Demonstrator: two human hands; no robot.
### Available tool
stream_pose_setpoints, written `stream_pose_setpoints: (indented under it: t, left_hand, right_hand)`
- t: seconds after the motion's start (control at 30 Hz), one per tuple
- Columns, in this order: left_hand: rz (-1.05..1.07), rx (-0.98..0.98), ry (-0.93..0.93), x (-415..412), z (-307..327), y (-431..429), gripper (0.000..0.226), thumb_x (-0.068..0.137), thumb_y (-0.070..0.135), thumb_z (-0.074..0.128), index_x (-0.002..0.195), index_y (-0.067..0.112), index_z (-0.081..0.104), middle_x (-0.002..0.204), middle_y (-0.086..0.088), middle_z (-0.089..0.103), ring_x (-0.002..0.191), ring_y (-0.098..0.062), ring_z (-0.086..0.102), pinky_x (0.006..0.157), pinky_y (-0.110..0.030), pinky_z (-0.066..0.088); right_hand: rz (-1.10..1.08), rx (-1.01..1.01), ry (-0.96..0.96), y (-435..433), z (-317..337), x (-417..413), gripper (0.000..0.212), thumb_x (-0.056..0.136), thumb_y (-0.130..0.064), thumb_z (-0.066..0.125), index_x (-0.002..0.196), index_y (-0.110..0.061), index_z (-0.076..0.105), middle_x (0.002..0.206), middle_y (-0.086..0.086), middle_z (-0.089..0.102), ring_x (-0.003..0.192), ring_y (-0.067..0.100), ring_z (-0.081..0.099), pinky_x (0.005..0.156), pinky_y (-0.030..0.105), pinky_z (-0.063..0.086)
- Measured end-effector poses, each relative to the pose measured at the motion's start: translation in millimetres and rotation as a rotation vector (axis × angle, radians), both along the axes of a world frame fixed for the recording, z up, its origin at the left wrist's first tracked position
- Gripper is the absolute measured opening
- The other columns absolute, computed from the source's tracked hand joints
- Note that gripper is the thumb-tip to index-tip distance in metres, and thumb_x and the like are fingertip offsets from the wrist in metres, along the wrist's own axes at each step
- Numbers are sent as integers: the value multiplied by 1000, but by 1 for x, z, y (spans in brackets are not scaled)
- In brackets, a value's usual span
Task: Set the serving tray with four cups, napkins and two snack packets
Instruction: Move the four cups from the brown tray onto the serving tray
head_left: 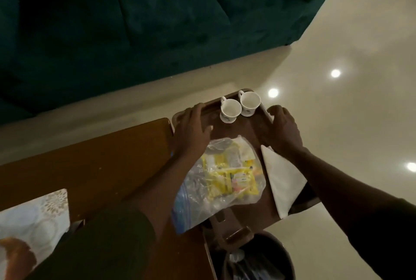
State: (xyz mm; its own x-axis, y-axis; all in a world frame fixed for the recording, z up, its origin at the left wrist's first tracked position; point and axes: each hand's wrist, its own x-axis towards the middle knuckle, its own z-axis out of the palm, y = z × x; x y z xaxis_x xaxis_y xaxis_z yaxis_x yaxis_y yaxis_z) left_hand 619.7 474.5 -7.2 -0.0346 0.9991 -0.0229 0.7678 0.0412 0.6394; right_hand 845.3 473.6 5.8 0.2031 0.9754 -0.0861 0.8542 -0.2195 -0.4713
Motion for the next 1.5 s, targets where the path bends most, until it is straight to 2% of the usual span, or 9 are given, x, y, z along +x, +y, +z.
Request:
stream_pose_setpoints:
  t: [0.13, 0.2, 0.3, 0.4, 0.63, 0.93, 1.13, 1.3, 1.5]
  left_hand:
    - [-81, 92, 499, 39, -17, 25, 68, 76, 38, 74, 135, 24, 43, 127, -4, 58, 123, -28, 54, 117, -59, 14]
    - [-129, 104, 554, 53, -25, 36, 70, 75, 38, 74, 136, 25, 41, 127, -3, 56, 122, -27, 52, 117, -61, 14]
    - [-172, -20, 327, 76, -41, 51, 75, 78, 32, 72, 144, 26, 35, 141, -5, 43, 123, -31, 49, 104, -49, 37]
    - [-199, -94, 205, 89, -54, 62, 81, 76, 24, 75, 146, 28, 34, 153, -5, 31, 130, -34, 44, 99, -49, 43]
    - [-161, -17, 157, 90, -64, 68, 58, 80, 17, 71, 134, 18, 50, 141, -4, 51, 128, -26, 49, 102, -36, 38]
    - [17, 163, 28, 43, -12, 52, 53, 76, 25, 70, 127, 29, 55, 134, 5, 53, 115, -26, 56, 77, -29, 35]
    - [158, 217, 2, -54, 33, 15, 57, 75, 27, 70, 128, 34, 52, 136, 7, 52, 114, -24, 57, 77, -30, 35]
    - [190, 219, -35, -156, 57, -66, 61, 74, 20, 75, 131, 20, 53, 137, -3, 53, 119, -23, 56, 88, -29, 47]
    - [224, 149, 6, -259, 59, -187, 63, 80, 30, 74, 136, 27, 46, 142, 4, 51, 122, -24, 57, 90, -43, 55]
  right_hand:
    - [55, -33, 82, 33, -24, 16, 61, 85, -39, 62, 136, -12, 40, 141, 13, 45, 127, 35, 44, 94, 43, 42]
    - [121, -11, 81, 48, -31, 17, 73, 79, -37, 70, 140, -13, 36, 146, 12, 41, 130, 34, 42, 97, 43, 41]
    - [192, 11, 72, 66, -42, 15, 85, 74, -33, 76, 144, -11, 32, 149, 12, 40, 131, 36, 42, 100, 48, 43]
    - [240, 9, 71, 78, -53, 7, 91, 74, -37, 77, 146, -10, 28, 150, 13, 40, 133, 36, 40, 103, 48, 42]
    - [204, 47, 15, 75, -64, 2, 71, 74, -35, 77, 134, -14, 46, 135, 11, 46, 122, 31, 43, 90, 36, 44]
    - [170, 182, -12, 63, -12, -19, 59, 73, -26, 77, 124, -9, 53, 128, 12, 52, 116, 28, 48, 81, 29, 40]
    - [262, 251, 9, 55, 50, -106, 62, 69, -24, 77, 124, -10, 53, 126, 13, 51, 117, 31, 47, 87, 30, 38]
    - [392, 282, 88, 2, 76, -223, 59, 67, -20, 77, 121, -8, 56, 122, 14, 53, 113, 33, 49, 85, 33, 40]
    - [475, 234, 132, -98, 68, -361, 51, 74, -26, 75, 120, -14, 57, 126, 7, 55, 116, 29, 51, 85, 38, 48]
